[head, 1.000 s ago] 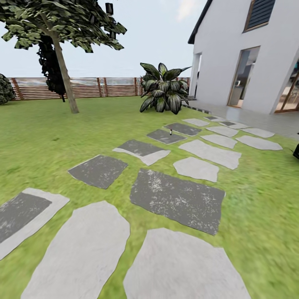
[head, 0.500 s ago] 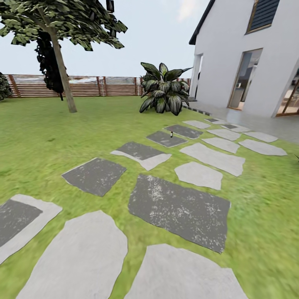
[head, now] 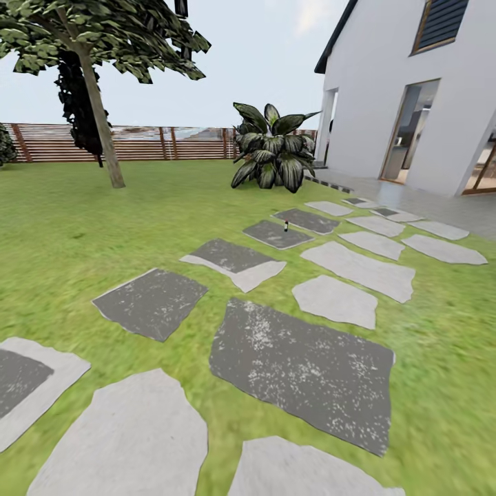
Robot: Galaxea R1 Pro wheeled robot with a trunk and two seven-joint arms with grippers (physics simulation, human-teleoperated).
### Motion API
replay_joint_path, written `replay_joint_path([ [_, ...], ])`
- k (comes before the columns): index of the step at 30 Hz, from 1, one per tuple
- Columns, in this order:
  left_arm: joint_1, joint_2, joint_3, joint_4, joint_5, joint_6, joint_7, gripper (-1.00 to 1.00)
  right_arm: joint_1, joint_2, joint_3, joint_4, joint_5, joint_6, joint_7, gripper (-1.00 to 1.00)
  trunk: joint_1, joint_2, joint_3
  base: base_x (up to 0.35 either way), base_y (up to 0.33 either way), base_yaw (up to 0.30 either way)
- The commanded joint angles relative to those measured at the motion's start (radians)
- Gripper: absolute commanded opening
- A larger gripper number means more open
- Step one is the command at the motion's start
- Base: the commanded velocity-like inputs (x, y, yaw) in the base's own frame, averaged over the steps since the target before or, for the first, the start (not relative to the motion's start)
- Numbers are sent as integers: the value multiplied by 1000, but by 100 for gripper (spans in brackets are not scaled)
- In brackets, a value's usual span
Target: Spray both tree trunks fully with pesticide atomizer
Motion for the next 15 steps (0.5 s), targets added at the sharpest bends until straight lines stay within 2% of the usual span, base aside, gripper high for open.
replay_joint_path([
  [1, -1, 0, -4, 1, 10, -3, -1, 100, -1, 0, 1, 1, 2, -3, 0, 100, 0, 0, -1, 338, 0, 0],
  [15, -1, 0, -4, 1, 11, -4, -1, 100, -1, 0, 1, 0, 2, -3, 0, 100, 0, 0, -1, 338, 0, 0],
])
